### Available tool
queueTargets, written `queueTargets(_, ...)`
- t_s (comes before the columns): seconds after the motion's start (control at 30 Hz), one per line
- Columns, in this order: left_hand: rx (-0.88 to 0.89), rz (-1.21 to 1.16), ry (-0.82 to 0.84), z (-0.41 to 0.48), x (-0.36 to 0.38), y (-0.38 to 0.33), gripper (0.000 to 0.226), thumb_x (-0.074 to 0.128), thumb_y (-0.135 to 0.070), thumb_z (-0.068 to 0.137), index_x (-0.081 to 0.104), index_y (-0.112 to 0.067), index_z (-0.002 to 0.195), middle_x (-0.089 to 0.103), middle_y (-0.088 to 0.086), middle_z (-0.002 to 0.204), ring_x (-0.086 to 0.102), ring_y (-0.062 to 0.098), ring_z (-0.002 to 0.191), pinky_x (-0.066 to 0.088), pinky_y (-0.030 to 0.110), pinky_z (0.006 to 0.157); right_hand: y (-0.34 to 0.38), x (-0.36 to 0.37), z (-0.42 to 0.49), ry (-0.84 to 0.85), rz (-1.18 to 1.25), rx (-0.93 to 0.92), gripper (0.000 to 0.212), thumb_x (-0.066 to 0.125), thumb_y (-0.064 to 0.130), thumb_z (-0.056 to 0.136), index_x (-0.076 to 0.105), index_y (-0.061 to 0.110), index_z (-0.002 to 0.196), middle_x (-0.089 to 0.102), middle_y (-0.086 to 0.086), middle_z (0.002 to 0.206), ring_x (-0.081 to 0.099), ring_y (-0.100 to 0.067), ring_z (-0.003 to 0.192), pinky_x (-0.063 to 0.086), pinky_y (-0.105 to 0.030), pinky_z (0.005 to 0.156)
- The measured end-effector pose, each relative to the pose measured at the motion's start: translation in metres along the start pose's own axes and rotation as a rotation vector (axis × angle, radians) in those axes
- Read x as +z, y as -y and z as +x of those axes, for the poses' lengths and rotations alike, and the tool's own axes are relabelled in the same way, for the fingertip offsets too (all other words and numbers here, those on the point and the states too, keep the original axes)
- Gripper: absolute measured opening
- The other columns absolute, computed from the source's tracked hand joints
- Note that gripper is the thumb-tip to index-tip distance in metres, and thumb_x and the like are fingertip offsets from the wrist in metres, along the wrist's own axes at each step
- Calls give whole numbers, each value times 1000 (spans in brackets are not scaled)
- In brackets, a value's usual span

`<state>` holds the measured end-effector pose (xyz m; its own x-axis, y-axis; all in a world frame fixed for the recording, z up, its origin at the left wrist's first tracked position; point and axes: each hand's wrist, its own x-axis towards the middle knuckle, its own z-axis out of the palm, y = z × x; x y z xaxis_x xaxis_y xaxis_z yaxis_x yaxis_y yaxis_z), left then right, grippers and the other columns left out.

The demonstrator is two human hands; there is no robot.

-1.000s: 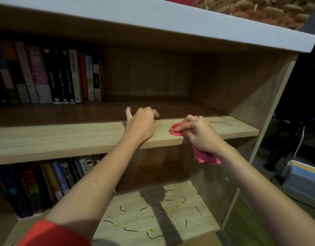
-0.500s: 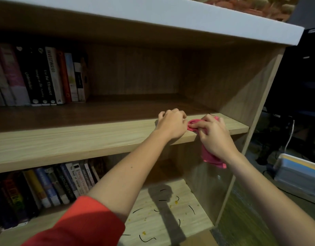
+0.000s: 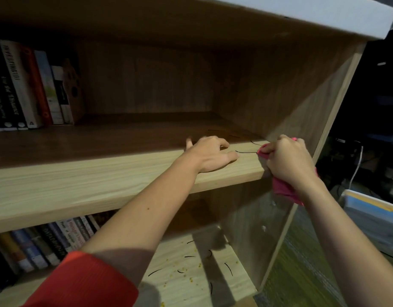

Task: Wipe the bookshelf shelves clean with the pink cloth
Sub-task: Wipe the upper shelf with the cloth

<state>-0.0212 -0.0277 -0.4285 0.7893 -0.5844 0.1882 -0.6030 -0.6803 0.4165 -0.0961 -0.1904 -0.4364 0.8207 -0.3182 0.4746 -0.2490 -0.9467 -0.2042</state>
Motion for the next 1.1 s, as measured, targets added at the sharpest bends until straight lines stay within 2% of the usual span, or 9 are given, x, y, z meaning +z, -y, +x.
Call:
queueTargets(0.1, -3, 20, 24, -1, -1, -2, 56, 40, -59, 90, 45, -28, 136, 33, -1, 150, 21, 21, 141, -4, 58, 110, -4, -9, 4, 116, 120, -62, 31, 51, 4, 88, 70, 19, 106, 52, 13, 85, 49, -20, 102, 38, -30, 94)
queueTargets(0.17, -9, 29, 34, -1, 0, -2, 58, 41, -62, 88, 44, -29, 136, 31, -1, 151, 20, 21, 142, -6, 58, 110, -14, -20, 3, 166, 185, -21, 30, 52, 3, 88, 72, 16, 105, 60, 11, 88, 52, -15, 101, 40, -25, 93)
queueTargets(0.33, -15, 52, 44, 0, 0, -2, 62, 42, -65, 85, 43, -30, 137, 27, 0, 153, 17, 22, 142, -6, 59, 110, -9, -11, 11, 107, -52, -43, 28, 52, 14, 84, 71, 13, 106, 66, -8, 107, 53, -32, 106, 49, -44, 90)
queueTargets(0.43, -16, 62, 49, 0, 0, -1, 63, 43, -66, 85, 43, -31, 137, 27, -1, 153, 16, 23, 143, -6, 59, 110, 1, -10, 7, 136, 37, -114, 29, 52, 10, 88, 72, 20, 106, 63, -3, 107, 53, -26, 106, 47, -41, 92)
queueTargets(0.5, -12, 64, 46, 1, 0, 0, 63, 45, -65, 84, 43, -31, 137, 27, -2, 153, 15, 23, 143, -7, 59, 109, -5, -15, 10, 130, 87, -41, 30, 52, 7, 87, 73, 21, 103, 66, 1, 105, 55, -22, 105, 48, -38, 92)
queueTargets(0.67, -16, 50, 40, 3, 1, 1, 64, 48, -65, 83, 43, -30, 137, 27, -2, 153, 15, 23, 143, -6, 59, 110, 7, -4, 17, 99, -22, 7, 30, 51, 13, 84, 68, 13, 108, 65, -10, 107, 52, -33, 108, 50, -45, 86)
queueTargets(0.77, -10, 53, 39, 4, 2, 2, 65, 48, -66, 82, 43, -30, 137, 28, -2, 152, 15, 23, 143, -5, 60, 109, 9, -6, 12, 130, 86, -19, 29, 51, 9, 88, 73, 22, 103, 64, -1, 108, 52, -25, 109, 48, -39, 89)
queueTargets(0.93, -5, 44, 38, 4, 1, 2, 66, 48, -64, 83, 43, -28, 137, 28, -4, 152, 13, 24, 143, -6, 60, 109, 4, -4, 23, 88, 96, 77, 32, 50, 6, 85, 71, 21, 105, 66, -8, 111, 53, -33, 108, 49, -47, 88)
queueTargets(1.1, -5, 44, 49, 3, 1, 2, 66, 48, -64, 83, 43, -27, 138, 29, -5, 151, 12, 24, 144, -6, 59, 110, 1, -13, 18, 151, 133, -16, 35, 49, 0, 88, 73, 21, 102, 65, 2, 102, 55, -20, 101, 48, -37, 89)
